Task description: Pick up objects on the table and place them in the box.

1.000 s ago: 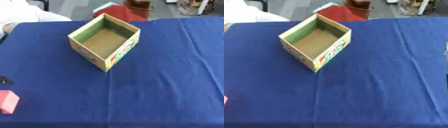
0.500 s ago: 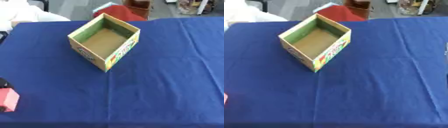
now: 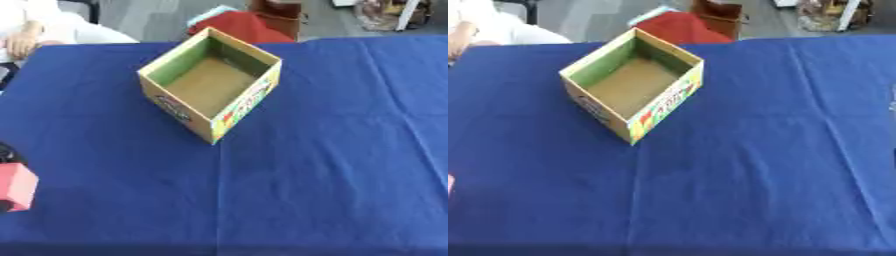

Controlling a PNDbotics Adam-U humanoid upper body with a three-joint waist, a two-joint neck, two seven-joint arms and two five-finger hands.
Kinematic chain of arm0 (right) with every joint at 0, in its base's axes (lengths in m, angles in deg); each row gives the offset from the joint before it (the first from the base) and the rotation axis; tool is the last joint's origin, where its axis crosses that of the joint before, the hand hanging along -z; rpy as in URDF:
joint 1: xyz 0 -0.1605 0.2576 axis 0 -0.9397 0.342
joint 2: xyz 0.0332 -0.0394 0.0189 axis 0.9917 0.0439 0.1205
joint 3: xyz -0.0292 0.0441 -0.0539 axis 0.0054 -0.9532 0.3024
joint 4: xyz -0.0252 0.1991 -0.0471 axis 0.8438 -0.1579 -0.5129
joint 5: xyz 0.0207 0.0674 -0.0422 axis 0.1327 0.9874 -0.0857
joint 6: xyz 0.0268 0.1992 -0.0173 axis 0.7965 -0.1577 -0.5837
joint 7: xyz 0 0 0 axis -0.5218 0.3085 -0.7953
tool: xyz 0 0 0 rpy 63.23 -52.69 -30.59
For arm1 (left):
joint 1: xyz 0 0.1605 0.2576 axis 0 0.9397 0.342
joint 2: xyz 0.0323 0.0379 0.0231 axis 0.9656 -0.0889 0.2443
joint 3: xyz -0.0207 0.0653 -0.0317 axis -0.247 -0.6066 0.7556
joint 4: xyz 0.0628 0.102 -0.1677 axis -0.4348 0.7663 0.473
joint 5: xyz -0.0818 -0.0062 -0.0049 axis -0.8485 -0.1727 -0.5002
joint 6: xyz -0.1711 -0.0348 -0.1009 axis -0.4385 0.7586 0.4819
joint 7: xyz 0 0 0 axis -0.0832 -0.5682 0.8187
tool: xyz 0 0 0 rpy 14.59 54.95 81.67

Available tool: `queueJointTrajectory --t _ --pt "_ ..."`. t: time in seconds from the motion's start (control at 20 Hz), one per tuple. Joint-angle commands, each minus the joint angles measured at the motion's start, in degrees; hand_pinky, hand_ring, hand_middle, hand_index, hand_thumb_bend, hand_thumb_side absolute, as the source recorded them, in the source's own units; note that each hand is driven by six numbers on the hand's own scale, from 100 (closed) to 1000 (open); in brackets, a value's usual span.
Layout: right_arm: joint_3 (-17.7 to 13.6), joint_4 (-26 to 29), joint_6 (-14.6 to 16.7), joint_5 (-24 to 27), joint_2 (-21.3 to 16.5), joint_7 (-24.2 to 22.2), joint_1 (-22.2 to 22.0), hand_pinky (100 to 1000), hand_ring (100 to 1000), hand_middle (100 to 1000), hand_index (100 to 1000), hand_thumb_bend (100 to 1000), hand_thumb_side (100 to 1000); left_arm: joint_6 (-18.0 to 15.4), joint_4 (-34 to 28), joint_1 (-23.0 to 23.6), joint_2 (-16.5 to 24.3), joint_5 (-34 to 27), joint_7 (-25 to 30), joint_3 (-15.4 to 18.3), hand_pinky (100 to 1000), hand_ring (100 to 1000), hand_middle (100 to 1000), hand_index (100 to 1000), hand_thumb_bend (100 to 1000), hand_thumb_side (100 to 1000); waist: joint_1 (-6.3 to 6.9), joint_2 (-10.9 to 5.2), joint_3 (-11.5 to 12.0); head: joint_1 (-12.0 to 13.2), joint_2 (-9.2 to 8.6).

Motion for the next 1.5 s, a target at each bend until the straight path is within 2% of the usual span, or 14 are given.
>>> queueJointTrajectory --t 0.05,0.25,0.45,0.65,1.0,1.35,1.5 --pt "-0.3 1.2 0.0 0.0 -1.1 0.2 0.6 701 748 858 789 100 1000 0.8 -2.7 -1.5 2.9 -0.2 0.4 1.7 629 651 604 785 242 163 0.12 -0.83 0.0 0.3 0.37" --pt "-0.3 1.2 0.0 0.0 -1.1 0.2 0.6 701 749 857 789 100 1000 0.6 -6.1 -4.6 3.1 -0.1 1.2 1.4 624 646 601 784 217 160 0.15 -0.99 -0.1 0.4 0.37" --pt "0.0 1.2 0.1 0.1 -1.1 0.0 0.7 701 749 857 789 100 1000 0.9 -7.9 -10.8 2.4 -2.3 3.1 -0.5 622 643 599 781 197 155 0.33 -1.19 -0.4 0.9 0.37" --pt "0.1 1.2 0.1 0.3 -1.1 -0.2 0.7 700 749 858 789 100 1000 1.1 -7.0 -18.1 0.2 -3.9 5.8 -3.1 619 640 598 782 187 160 0.57 -1.17 -0.8 1.2 0.37" --pt "0.3 1.2 0.1 0.6 -0.7 -0.4 0.9 699 749 860 788 100 1000 0.9 -0.3 -32.3 -9.2 -4.0 9.2 -6.9 609 625 589 780 160 182 0.7 -0.92 -1.5 2.6 0.37" --pt "0.6 1.2 0.3 1.0 -0.2 -0.7 1.5 698 749 861 788 100 1000 0.2 7.6 -41.7 -18.9 -1.9 9.7 -8.3 597 610 577 781 122 193 0.52 -0.43 -2.5 3.9 0.36" --pt "0.7 1.2 0.4 1.3 0.2 -0.9 2.0 697 749 861 788 100 1000 0.6 12.8 -45.5 -23.6 0.0 9.1 -8.0 593 606 574 781 109 197 0.29 0.14 -3.3 4.6 -0.28"
